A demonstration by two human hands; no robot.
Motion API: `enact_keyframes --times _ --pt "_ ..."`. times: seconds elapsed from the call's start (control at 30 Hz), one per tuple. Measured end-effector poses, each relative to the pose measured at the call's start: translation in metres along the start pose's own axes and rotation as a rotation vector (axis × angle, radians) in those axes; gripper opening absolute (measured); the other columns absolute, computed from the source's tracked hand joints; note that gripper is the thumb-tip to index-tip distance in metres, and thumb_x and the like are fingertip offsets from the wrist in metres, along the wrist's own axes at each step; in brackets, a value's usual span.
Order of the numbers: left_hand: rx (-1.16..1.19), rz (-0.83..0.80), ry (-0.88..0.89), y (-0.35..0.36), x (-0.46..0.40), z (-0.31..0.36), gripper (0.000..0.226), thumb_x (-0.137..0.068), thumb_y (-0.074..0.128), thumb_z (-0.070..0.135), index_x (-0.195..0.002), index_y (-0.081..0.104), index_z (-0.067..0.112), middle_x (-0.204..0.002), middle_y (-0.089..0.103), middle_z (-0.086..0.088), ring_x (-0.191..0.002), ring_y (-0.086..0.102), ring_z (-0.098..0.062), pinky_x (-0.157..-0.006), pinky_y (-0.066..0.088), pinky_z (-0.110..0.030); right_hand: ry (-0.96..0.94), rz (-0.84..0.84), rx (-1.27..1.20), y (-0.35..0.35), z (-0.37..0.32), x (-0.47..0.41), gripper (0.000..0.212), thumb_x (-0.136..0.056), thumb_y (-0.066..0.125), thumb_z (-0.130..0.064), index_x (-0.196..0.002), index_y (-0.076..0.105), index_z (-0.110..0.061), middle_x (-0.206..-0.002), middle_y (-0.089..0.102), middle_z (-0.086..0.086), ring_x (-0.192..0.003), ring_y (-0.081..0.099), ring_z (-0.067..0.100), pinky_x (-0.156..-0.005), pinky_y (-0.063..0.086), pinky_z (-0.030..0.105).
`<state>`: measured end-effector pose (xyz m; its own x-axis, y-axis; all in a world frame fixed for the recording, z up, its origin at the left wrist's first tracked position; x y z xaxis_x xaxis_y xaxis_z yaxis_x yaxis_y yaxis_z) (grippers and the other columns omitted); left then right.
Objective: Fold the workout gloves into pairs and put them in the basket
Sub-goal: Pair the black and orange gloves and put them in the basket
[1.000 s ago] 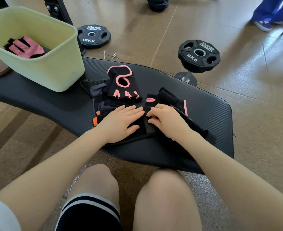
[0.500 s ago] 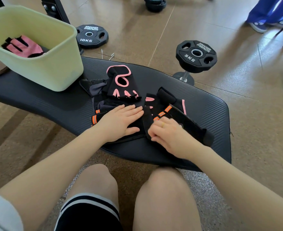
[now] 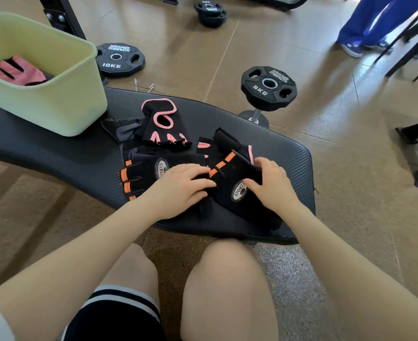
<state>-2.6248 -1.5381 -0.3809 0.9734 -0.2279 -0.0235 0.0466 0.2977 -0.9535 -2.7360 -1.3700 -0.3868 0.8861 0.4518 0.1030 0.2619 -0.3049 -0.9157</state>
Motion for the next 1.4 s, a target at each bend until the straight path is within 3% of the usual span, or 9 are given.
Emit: enact_keyframes --times 0.2,0.37,0.47,0.63,0.77,0.9,1.07,1.23,1.4 --pt "0.054 -0.021 -0.010 0.002 0.007 -0.007 0.047 -0.067 0.052 0.058 -0.095 0.062 0.021 -0.115 0.058 -0.005 -0.109 0.053 -0.026 -0.099 0.038 -0.039 -0.037 -0.049 -0.240 -0.021 -0.010 -0.007 0.011 -0.080 0.067 -0.024 -0.088 0.064 -0.017 -0.084 0.063 0.003 -0.083 0.057 0.020 -0.069 0.037 0.028" --pt "0.075 0.151 -0.037 -0.007 0.024 -0.012 0.039 -0.077 0.050 0.051 -0.092 0.061 0.017 -0.101 0.059 -0.002 -0.096 0.052 -0.020 -0.089 0.039 -0.027 0.243 0.049 -1.126 -0.020 -0.004 -0.011 0.005 -0.089 0.058 -0.013 -0.090 0.061 -0.017 -0.091 0.067 0.005 -0.080 0.063 0.019 -0.069 0.057 0.033" --pt "0.027 0.224 -0.184 -0.010 0.027 -0.015 0.041 -0.073 0.052 0.052 -0.090 0.060 0.015 -0.092 0.058 -0.003 -0.082 0.054 -0.022 -0.075 0.049 -0.036 0.376 -0.065 -0.801 0.000 -0.003 -0.004 0.014 -0.087 0.061 -0.017 -0.075 0.057 -0.010 -0.075 0.061 0.011 -0.055 0.058 0.019 -0.043 0.052 0.023" --pt "0.008 0.171 -0.382 -0.008 0.026 -0.015 0.052 -0.063 0.072 0.052 -0.092 0.056 0.013 -0.095 0.055 -0.003 -0.090 0.052 -0.023 -0.075 0.043 -0.034 0.155 0.053 0.299 -0.030 -0.020 0.012 0.045 -0.082 0.057 -0.055 -0.082 0.064 -0.010 -0.088 0.064 0.014 -0.089 0.061 0.033 -0.071 0.047 0.036" --pt "-0.048 0.157 -0.464 -0.006 0.019 -0.013 0.056 -0.062 0.068 0.060 -0.087 0.048 0.014 -0.092 0.053 -0.002 -0.089 0.050 -0.023 -0.073 0.038 -0.032 -0.372 0.131 0.104 -0.030 -0.072 0.004 0.016 -0.088 0.058 -0.028 -0.097 0.063 -0.015 -0.103 0.063 0.007 -0.099 0.056 0.031 -0.081 0.046 0.039" --pt "-0.107 0.144 -0.507 -0.006 0.013 -0.011 0.058 -0.062 0.063 0.066 -0.082 0.039 0.018 -0.091 0.055 -0.001 -0.088 0.050 -0.023 -0.072 0.038 -0.033 -0.621 -0.133 0.247 0.005 -0.095 -0.025 0.051 -0.090 0.055 -0.017 -0.139 0.040 -0.022 -0.144 0.043 0.004 -0.137 0.029 0.027 -0.116 0.017 0.042" --pt "-0.116 0.203 -0.507 -0.007 0.016 -0.011 0.050 -0.070 0.060 0.062 -0.080 0.041 0.017 -0.087 0.057 -0.003 -0.086 0.051 -0.024 -0.070 0.037 -0.034 -0.784 -0.057 0.208 -0.007 -0.093 -0.032 0.025 -0.085 0.060 -0.023 -0.107 0.067 -0.013 -0.106 0.063 0.009 -0.108 0.052 0.030 -0.102 0.030 0.038" --pt "-0.093 0.243 -0.417 -0.010 0.014 -0.007 0.036 -0.075 0.039 0.044 -0.070 0.049 0.010 -0.066 0.057 -0.008 -0.068 0.056 -0.031 -0.055 0.040 -0.034 -0.558 -0.411 -0.176 -0.025 -0.072 -0.025 0.012 -0.088 0.058 -0.015 -0.096 0.066 -0.018 -0.090 0.063 -0.008 -0.074 0.054 -0.004 -0.070 0.037 0.010" --pt "0.073 0.297 -0.485 -0.024 0.020 -0.020 0.019 -0.091 0.045 0.019 -0.088 0.055 0.003 -0.083 0.063 -0.018 -0.082 0.056 -0.039 -0.068 0.039 -0.039 -0.417 -0.419 -0.381 -0.008 -0.082 -0.029 0.011 -0.086 0.062 -0.016 -0.093 0.058 -0.023 -0.098 0.066 -0.006 -0.092 0.059 0.009 -0.093 0.045 0.028"
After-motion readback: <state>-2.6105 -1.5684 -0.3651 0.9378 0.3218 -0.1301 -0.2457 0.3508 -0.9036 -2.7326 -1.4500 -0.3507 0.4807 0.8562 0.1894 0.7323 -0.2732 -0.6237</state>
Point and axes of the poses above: each hand's wrist, its own x-axis away from the middle knuckle, its own y-axis out of the palm, z = x × y, the point moved 5 cm from there along -x, towards the middle knuckle
